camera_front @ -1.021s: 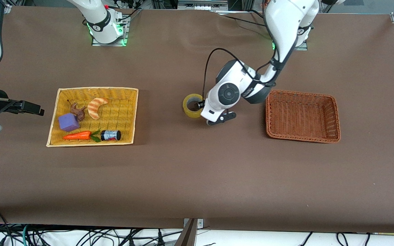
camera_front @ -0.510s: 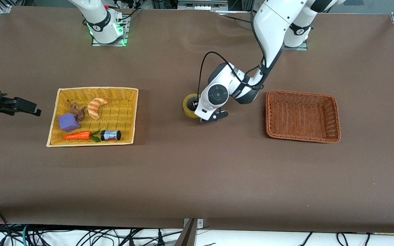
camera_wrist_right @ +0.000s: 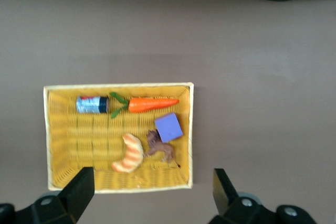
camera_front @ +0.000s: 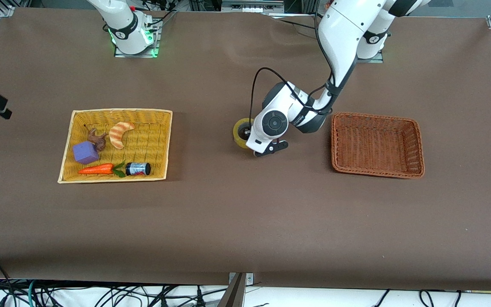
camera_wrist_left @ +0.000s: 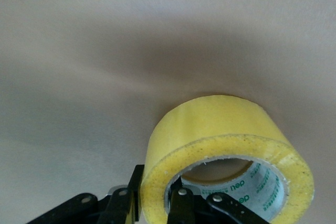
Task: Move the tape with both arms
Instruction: 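Carry the tape roll with the left gripper into the brown basket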
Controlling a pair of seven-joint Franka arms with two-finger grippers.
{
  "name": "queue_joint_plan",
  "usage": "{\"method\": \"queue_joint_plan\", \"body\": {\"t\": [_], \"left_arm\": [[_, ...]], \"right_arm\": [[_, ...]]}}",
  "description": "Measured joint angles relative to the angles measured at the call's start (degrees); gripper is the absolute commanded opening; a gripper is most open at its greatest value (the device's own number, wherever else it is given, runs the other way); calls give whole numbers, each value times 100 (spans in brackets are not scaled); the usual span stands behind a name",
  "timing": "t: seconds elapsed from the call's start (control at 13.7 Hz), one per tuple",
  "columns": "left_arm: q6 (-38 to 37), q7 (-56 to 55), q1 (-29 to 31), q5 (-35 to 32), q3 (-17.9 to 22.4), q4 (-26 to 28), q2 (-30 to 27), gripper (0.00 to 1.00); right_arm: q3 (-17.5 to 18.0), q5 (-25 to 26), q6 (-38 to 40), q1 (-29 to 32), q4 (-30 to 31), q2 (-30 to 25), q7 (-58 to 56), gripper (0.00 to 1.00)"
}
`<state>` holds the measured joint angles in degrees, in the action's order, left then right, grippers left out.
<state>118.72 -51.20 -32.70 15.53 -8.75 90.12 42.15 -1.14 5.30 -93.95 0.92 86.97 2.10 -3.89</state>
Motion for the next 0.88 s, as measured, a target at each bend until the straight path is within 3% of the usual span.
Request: {"method": "queue_joint_plan", "body": {"t": [0.29, 0.58, 0.73, 0.88], "left_arm": [[-1071, 1133, 688, -56, 42, -135, -743, 0], [-2437, 2153, 1291, -1076, 36, -142, -1871, 0], [-2658, 2668, 1478, -1169, 42, -86, -2240, 0], [-2659, 3372, 1848, -1329, 49, 61, -2249, 0]], "right_arm": [[177, 134, 25, 26, 114, 22, 51, 100], [172, 98, 16, 49, 88, 51, 51, 100], [155, 31, 16, 67, 83, 51, 51, 100], [156, 1, 16, 72, 81, 51, 51, 100]]}}
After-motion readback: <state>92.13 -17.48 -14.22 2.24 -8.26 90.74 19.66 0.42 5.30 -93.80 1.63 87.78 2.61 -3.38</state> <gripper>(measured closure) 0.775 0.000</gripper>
